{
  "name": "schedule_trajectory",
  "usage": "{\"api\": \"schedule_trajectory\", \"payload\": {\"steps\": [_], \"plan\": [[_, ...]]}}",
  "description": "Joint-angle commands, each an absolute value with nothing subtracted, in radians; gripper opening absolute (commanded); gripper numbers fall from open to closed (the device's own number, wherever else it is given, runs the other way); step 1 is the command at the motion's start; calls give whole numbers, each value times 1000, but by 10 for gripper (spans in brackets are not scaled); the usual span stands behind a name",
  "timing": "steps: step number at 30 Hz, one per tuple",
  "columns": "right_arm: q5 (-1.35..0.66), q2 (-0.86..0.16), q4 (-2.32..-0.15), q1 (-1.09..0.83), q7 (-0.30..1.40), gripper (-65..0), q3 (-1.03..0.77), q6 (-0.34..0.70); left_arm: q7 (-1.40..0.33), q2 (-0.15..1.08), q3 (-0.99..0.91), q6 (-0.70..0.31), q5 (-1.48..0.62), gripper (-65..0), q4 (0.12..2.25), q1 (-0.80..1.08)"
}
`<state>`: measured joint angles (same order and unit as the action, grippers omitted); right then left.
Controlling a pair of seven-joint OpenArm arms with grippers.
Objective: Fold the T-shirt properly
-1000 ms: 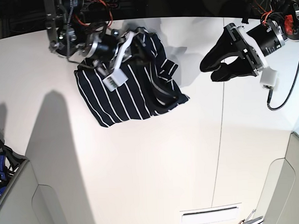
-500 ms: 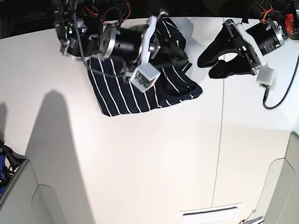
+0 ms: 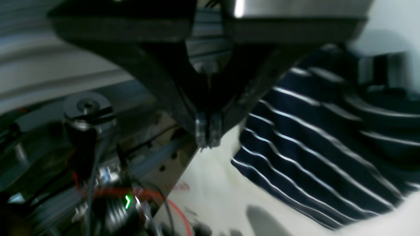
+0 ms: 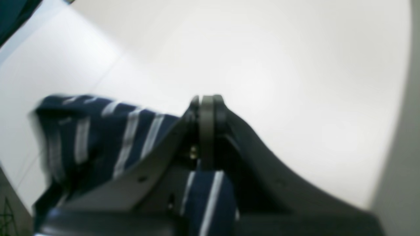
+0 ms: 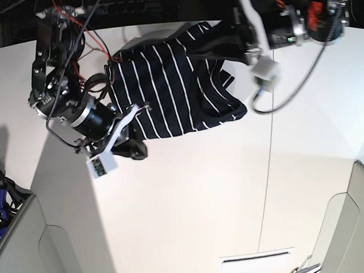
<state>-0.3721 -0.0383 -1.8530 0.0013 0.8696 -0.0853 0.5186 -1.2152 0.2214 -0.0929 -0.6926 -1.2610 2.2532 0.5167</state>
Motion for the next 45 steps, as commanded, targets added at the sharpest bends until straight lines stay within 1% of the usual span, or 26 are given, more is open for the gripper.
{"api": "schedule_trajectory", "payload": {"steps": [1, 4, 8, 10, 14, 19, 23, 27, 31, 35, 38, 42, 45], "plan": [[-390, -39, -1827, 43, 839, -650, -95, 521, -1173, 207, -50, -698, -1239, -650, 2260, 519], [-413, -39, -1682, 117, 836, -650, -100, 525, -1116, 177, 75, -698, -1074, -650, 2203, 518], [-438, -38, -1501, 204, 833, -650, -96, 574, -994, 178, 183, -698, -928, -650, 2060, 514], [-438, -38, -1429, 239, 834, -650, -96, 574, -968, 178, 198, -698, -888, -650, 1990, 495], [-443, -38, -1338, 281, 833, -650, -96, 581, -968, 178, 183, -698, -857, -650, 1905, 437], [-465, -39, -1325, 271, 863, -650, -96, 590, -960, 178, 145, -698, -774, -650, 1834, 374], [-469, -47, -1326, 270, 902, -650, -96, 590, -923, 178, 67, -697, -717, -650, 1777, 297], [-553, -102, -1326, 261, 920, -650, -96, 590, -913, 185, -10, -672, -676, -650, 1695, 210], [-628, -141, -1326, 218, 942, -650, -97, 591, -869, 207, -43, -666, -659, -650, 1584, 125], [-696, -141, -1330, 150, 948, -650, -97, 591, -860, 233, -44, -665, -638, -650, 1475, 12], [-767, -141, -1339, 89, 955, -650, -97, 602, -864, 236, -43, -665, -638, -650, 1441, -51], [-805, -126, -1382, 9, 974, -650, -97, 607, -864, 236, -44, -665, -639, -650, 1440, -89], [-827, -97, -1436, -45, 981, -650, -97, 607, -863, 236, -43, -661, -644, -650, 1440, -92]]}}
